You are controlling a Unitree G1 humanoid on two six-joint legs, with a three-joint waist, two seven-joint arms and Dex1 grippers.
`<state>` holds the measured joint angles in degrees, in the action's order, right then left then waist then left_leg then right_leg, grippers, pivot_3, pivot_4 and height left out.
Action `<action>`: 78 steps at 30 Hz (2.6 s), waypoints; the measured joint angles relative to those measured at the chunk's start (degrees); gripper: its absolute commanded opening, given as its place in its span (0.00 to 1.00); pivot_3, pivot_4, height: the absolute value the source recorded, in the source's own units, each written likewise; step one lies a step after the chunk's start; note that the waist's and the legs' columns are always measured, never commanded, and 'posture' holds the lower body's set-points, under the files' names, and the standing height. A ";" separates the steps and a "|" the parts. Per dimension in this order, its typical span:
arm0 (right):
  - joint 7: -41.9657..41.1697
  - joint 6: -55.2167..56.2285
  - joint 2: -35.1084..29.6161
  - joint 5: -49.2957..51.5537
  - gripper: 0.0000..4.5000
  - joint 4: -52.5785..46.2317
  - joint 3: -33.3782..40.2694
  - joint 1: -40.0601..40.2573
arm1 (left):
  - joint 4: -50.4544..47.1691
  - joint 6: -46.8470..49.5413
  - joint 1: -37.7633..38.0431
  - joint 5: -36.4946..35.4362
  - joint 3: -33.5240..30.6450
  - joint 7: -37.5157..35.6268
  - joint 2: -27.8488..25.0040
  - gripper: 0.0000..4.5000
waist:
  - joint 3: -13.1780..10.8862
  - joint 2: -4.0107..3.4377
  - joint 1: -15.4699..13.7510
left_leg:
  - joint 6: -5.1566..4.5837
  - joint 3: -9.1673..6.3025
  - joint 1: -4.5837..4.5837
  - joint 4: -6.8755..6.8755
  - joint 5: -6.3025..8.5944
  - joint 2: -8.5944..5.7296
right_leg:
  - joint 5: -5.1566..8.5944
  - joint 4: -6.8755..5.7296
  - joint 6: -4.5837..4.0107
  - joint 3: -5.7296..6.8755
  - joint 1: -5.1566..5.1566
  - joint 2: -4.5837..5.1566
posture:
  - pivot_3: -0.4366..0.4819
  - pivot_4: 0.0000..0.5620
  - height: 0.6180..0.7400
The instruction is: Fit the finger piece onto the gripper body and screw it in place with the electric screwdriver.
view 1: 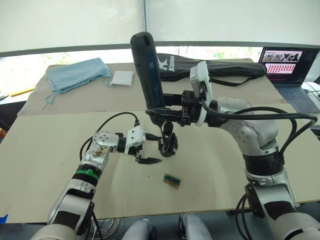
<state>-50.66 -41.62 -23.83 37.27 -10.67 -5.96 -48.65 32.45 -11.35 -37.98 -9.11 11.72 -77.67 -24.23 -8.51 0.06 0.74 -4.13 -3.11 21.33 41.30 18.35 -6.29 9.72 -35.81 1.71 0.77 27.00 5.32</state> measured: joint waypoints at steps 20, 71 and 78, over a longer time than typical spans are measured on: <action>-0.59 0.65 -0.18 -0.12 0.42 -0.09 0.02 0.69 | 0.00 0.05 -0.01 0.00 0.00 0.00 0.04 1.00 | 0.00 0.00 0.00 | 0.00 0.00 0.00 0.01 0.00 0.00 | 0.00 0.00 0.00 0.00 0.00 0.00 | 0.48 0.27 0.96; -1.77 4.31 -0.95 -1.19 0.42 -1.81 -0.04 3.97 | 0.25 0.97 -0.73 0.19 0.10 0.60 1.53 1.00 | 0.00 0.00 -0.10 | 0.00 0.00 0.00 0.03 0.00 -0.01 | 0.00 -0.01 0.00 0.00 -0.01 -0.01 | 0.48 0.27 0.96; -2.65 6.16 -0.49 -2.31 0.42 -2.33 -0.29 4.88 | 4.54 1.12 -1.67 2.49 0.71 4.48 5.47 1.00 | 0.00 0.00 -0.10 | 0.00 0.00 0.00 0.09 0.00 -0.02 | 0.00 -0.05 0.00 0.00 -0.02 -0.02 | 0.48 0.27 0.96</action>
<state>-53.31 -35.46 -24.32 34.96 -13.00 -6.25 -43.77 36.99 -10.23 -39.65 -6.62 12.43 -73.19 -18.75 -8.51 0.07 0.64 -4.13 -3.11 21.33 41.39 18.35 -6.31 9.72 -35.86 1.71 0.77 26.98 5.30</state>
